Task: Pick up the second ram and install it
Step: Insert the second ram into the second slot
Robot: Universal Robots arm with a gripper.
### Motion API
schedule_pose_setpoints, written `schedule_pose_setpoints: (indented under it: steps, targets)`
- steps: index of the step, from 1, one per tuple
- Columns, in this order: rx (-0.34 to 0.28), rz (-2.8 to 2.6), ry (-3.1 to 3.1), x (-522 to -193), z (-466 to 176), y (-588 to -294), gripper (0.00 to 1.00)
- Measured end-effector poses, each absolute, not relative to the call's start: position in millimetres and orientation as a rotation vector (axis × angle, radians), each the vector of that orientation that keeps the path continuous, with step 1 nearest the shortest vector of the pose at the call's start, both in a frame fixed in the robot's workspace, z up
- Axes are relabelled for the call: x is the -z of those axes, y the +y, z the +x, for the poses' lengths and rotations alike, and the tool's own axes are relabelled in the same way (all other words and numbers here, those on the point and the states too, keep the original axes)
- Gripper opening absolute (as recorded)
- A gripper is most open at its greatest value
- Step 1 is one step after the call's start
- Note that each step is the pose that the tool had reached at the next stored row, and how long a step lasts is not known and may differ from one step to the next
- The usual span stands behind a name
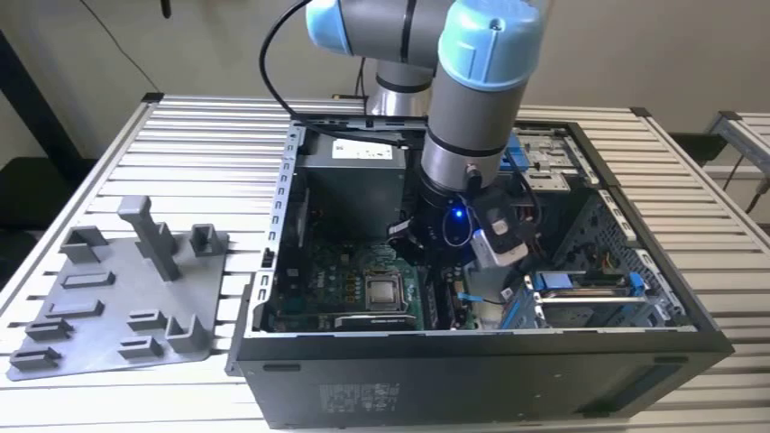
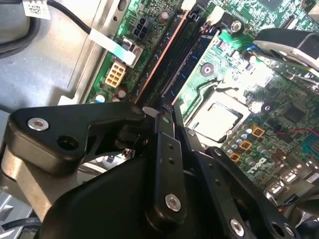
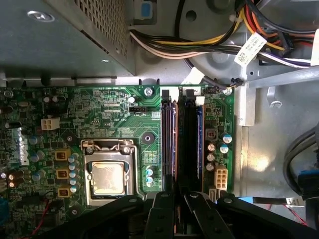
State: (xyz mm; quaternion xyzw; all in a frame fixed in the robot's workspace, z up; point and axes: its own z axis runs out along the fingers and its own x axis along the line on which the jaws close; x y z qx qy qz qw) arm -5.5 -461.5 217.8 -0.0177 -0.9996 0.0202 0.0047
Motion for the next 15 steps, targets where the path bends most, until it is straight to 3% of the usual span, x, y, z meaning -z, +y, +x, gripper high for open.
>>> schedule_pose_setpoints:
  steps: [15]
  targets:
    - [-0.082,-0.056,-3.131,-221.6,-5.5,-462.0,0.14]
